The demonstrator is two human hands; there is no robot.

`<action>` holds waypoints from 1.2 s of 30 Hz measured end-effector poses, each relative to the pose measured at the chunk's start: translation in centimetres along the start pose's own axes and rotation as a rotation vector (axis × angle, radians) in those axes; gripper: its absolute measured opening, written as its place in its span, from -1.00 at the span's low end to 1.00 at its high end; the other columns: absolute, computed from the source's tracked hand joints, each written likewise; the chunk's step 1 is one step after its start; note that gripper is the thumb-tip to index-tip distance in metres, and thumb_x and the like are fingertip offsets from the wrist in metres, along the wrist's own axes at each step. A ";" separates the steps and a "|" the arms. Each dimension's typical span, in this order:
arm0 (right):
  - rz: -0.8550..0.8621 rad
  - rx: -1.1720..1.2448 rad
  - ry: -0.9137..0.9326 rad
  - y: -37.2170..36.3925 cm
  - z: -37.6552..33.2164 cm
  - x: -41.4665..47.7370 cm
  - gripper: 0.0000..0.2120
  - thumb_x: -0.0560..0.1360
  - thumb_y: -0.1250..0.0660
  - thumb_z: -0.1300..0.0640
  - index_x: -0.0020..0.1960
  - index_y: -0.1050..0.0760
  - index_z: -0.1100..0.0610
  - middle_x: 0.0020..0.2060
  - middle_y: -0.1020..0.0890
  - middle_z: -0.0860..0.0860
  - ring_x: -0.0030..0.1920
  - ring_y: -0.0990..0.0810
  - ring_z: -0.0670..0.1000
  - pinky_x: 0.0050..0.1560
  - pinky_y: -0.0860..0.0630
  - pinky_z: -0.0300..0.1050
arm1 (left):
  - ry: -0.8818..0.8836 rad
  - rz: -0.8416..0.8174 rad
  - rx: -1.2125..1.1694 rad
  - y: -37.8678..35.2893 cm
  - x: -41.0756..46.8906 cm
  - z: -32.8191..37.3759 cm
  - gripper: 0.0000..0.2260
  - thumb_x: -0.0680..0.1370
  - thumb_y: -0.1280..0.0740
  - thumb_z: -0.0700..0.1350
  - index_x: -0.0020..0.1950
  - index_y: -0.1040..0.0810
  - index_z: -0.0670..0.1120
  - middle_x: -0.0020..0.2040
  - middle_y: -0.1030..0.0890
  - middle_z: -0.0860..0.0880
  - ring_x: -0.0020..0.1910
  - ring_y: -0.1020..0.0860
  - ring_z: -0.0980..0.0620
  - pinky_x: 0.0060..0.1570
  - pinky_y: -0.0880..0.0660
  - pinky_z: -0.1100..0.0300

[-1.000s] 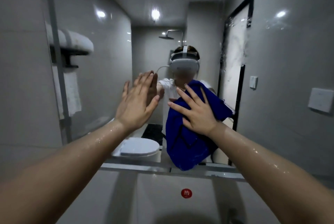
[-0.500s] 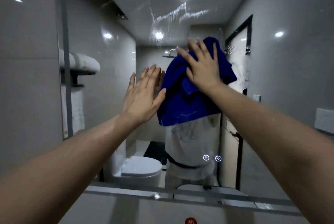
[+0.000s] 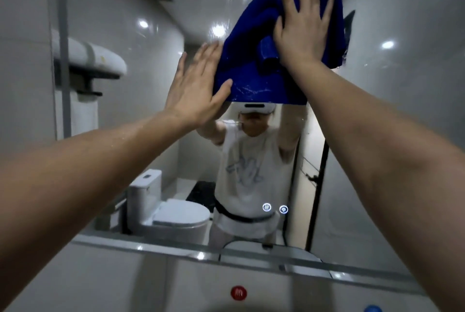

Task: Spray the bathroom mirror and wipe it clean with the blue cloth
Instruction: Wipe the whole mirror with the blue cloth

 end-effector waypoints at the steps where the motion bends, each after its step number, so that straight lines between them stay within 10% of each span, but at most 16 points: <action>1: -0.010 0.001 0.002 -0.2 -0.1 -0.8 -0.45 0.54 -0.02 0.03 0.51 -0.03 -0.16 0.52 -0.10 0.06 0.53 0.01 0.13 0.47 0.15 0.22 | 0.001 -0.013 0.010 -0.2 -0.4 -0.2 -0.45 0.61 -0.01 0.11 0.54 0.07 -0.02 0.55 -0.02 0.00 0.53 0.05 0.06 0.49 0.20 0.01; 13: -0.181 -0.007 0.082 -3.2 -1.3 -13.4 -0.43 0.52 -0.10 0.01 0.50 -0.06 -0.17 0.52 -0.13 0.07 0.52 -0.01 0.16 0.45 0.16 0.25 | 0.050 -0.135 -0.047 -4.1 -7.6 0.0 -0.44 0.57 0.06 0.14 0.54 0.02 -0.02 0.55 -0.04 0.00 0.52 0.02 0.06 0.48 0.18 0.00; 23: -0.237 -0.045 0.191 -5.0 -0.6 -23.8 -0.44 0.49 -0.02 -0.02 0.49 -0.06 -0.16 0.51 -0.15 0.10 0.50 -0.04 0.16 0.42 0.20 0.22 | -0.006 -0.252 -0.077 -6.3 -12.4 2.4 -0.25 0.47 -0.21 -0.21 0.53 0.15 0.03 0.56 0.06 0.05 0.51 0.12 0.14 0.46 0.29 0.09; 36: -0.165 -0.048 -0.004 -1.4 3.2 -8.5 -0.41 0.59 -0.12 0.05 0.51 0.06 -0.22 0.55 0.12 0.04 0.53 0.14 0.12 0.45 0.21 0.23 | -0.046 -0.093 -0.016 -3.2 -5.8 2.4 -0.42 0.58 -0.12 -0.03 0.54 0.08 0.04 0.55 0.01 0.07 0.51 0.10 0.16 0.44 0.30 0.15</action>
Point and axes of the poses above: each hand's wrist, its own x-axis towards the middle knuckle, its own y-axis out of the back of the hand, z = x × y, the point moved 10 cm from there along x, towards the middle knuckle
